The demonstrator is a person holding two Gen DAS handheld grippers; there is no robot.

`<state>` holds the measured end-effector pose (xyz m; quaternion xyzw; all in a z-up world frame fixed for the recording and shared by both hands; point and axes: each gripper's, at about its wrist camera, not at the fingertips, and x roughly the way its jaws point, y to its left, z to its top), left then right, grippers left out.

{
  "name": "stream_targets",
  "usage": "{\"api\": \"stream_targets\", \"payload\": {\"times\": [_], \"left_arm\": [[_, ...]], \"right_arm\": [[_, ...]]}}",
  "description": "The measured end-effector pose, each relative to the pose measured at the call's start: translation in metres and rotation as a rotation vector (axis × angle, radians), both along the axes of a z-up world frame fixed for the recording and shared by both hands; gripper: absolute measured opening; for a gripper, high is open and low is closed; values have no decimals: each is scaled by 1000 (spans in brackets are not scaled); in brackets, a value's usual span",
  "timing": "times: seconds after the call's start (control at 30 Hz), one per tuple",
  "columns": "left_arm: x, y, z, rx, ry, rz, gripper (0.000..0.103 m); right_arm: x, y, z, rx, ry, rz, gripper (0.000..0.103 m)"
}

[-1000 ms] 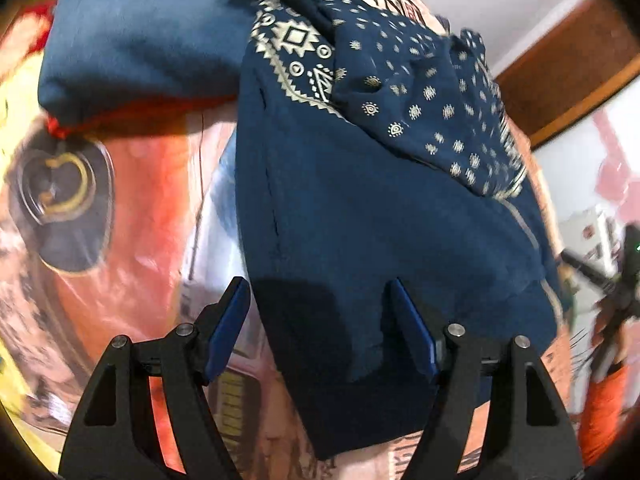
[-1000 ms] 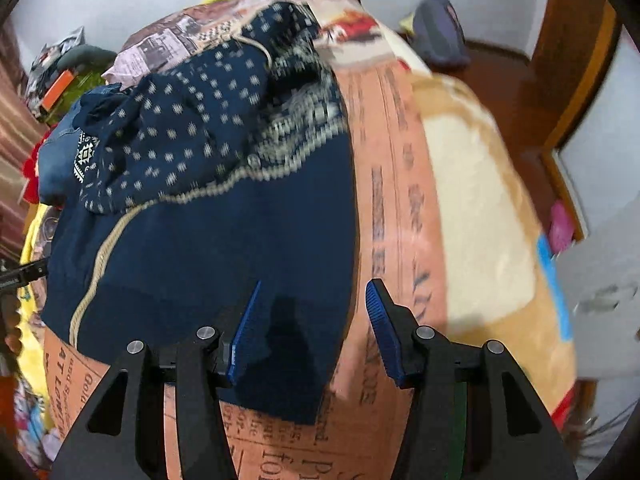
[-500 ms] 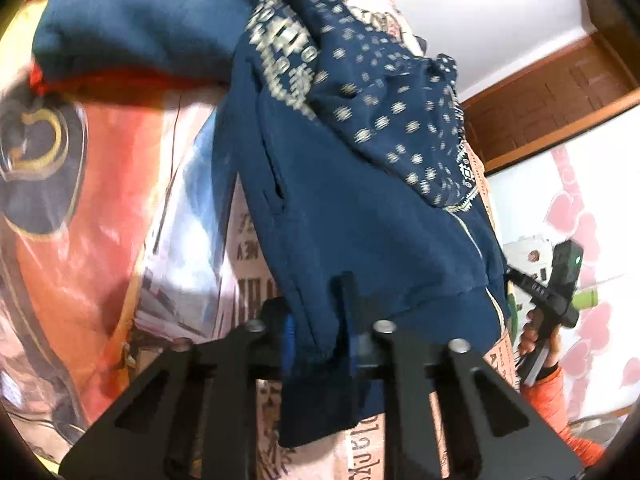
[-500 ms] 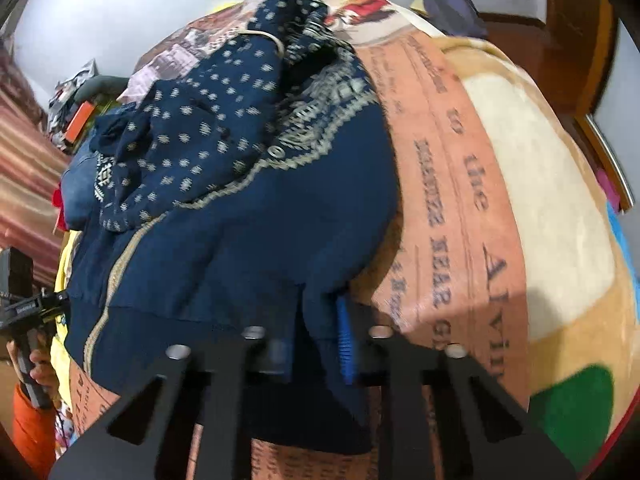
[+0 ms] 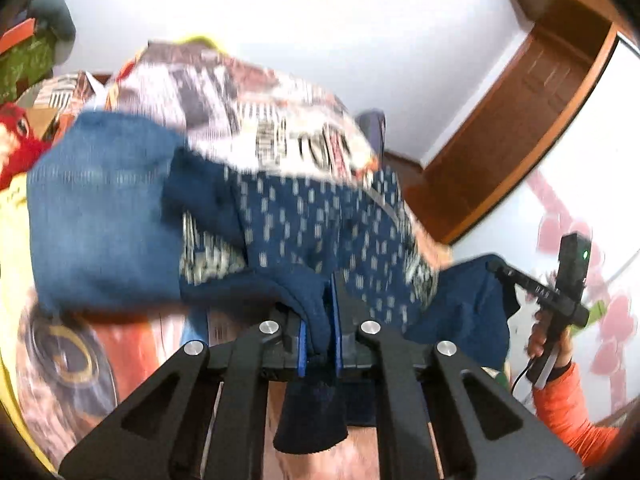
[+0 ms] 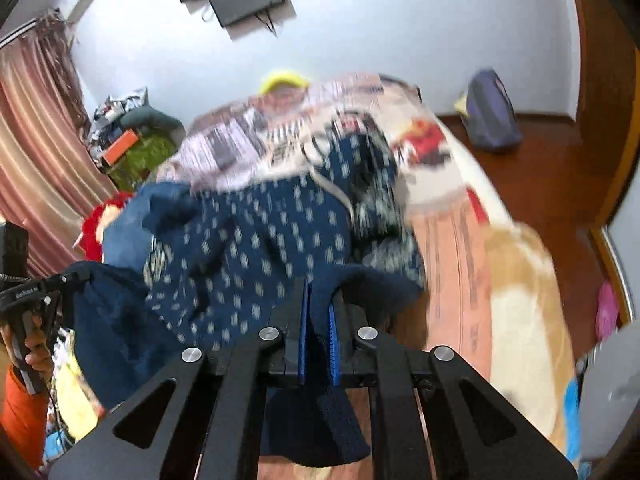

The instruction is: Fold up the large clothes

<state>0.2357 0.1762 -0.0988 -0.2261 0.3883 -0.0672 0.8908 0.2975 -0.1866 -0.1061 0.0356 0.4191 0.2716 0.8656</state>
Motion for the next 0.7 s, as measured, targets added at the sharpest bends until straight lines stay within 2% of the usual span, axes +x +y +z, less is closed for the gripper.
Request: {"api": "stream_targets", "payload": {"times": [0.13,0.23,0.3,0.4,0.53,0.63,0.7], "left_arm": [[37,22,1,29,-20,84,9],[79,42,-17,129,40,194,9],[102,48,-34,167,82,225,9],[134,54,-63,217,144,247,9],[157,58,-93,229,200,254,10],[159,55,-95,247,201,219,10],[159,47,-90,294,210,173,12]], "right_arm": [[38,10,6,6,-40,-34,7],[71,20,1,15,-62,-89,7],[88,30,-9,17,-70,-106,7],[110,48,-31,-40,-58,-126,8],[140,60,-67,-141,-4,-147,8],[153,52,-80,-135,41,-147,8],[156,44,-80,-101,73,-149,9]]}}
